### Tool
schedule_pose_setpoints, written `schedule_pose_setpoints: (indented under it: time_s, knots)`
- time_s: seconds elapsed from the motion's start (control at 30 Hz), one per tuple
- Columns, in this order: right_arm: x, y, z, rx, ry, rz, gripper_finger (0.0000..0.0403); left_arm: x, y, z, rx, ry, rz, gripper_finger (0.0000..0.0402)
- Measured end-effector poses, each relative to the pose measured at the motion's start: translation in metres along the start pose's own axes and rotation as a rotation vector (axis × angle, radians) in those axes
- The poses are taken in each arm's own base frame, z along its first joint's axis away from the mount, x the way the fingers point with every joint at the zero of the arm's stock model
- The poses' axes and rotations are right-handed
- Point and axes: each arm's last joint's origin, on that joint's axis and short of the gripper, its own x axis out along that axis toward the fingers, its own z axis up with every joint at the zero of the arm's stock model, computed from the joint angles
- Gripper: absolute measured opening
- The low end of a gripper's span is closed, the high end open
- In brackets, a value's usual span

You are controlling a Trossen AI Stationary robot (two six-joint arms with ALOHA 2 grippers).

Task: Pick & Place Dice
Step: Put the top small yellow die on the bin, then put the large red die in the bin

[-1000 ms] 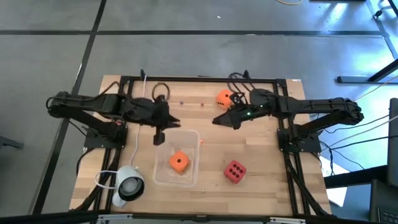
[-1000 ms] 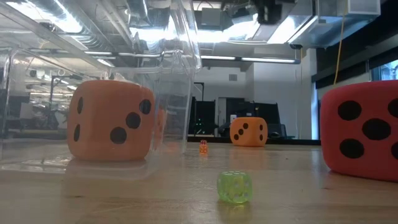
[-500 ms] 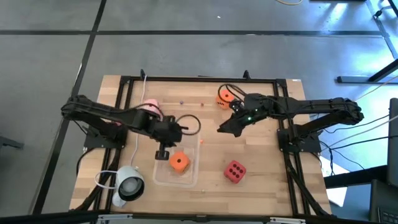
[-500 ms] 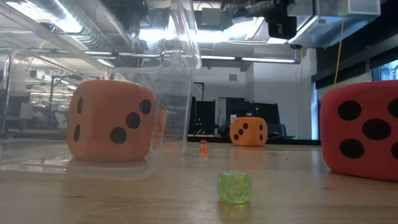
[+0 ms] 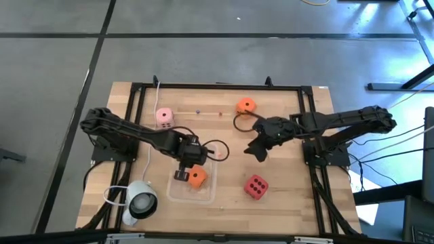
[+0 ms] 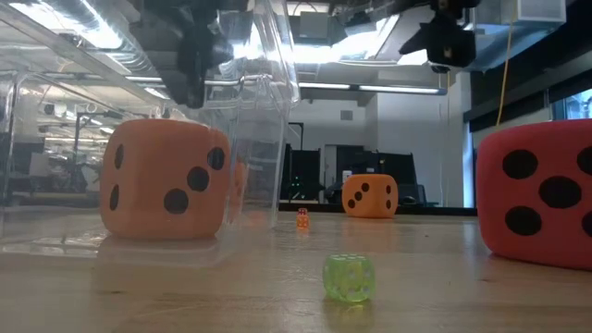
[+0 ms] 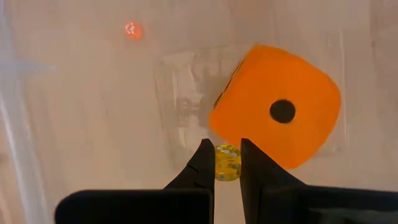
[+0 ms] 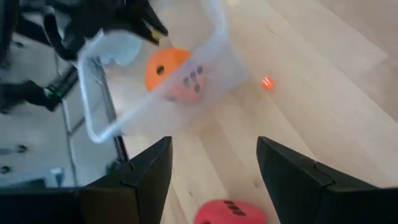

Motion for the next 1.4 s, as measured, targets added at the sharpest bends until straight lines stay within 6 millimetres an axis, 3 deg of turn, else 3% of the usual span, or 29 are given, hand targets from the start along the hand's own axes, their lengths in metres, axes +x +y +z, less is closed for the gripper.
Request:
schedule_pose_setpoints:
  time_s: [0.17,0.43,0.63,0.77,0.97,1.2,1.4]
  knots:
    - [-0.002,0.002,-0.017,-0.091,0.061,-0.075,0.0233,0.0,0.009,0.001,-0.136,-0.014,0.094,0.0057]
    - [-0.018,0.004,-0.038,-0.258,0.116,-0.13,0.0233,0.0,0.015,0.007,-0.268,-0.062,-0.012,0.0152]
    - [-0.033,0.005,-0.047,-0.309,0.111,-0.131,0.0233,0.0,0.016,0.008,-0.377,-0.08,0.019,0.0195]
    - [-0.04,0.009,-0.055,-0.416,0.084,-0.138,0.0233,0.0,0.017,0.012,-0.503,-0.129,0.012,0.0202]
    - [-0.038,0.016,-0.066,-0.742,0.097,-0.139,0.0233,-0.004,0.019,0.029,-0.602,-0.269,-0.149,0.0196]
    - [-0.018,0.025,-0.082,-1.078,0.188,-0.14,0.0233,-0.017,0.017,0.038,-0.604,-0.382,-0.295,0.0194]
    - [0.012,0.035,-0.092,-1.137,0.21,-0.164,0.0243,-0.032,0.018,0.037,-0.585,-0.446,-0.3,0.0187]
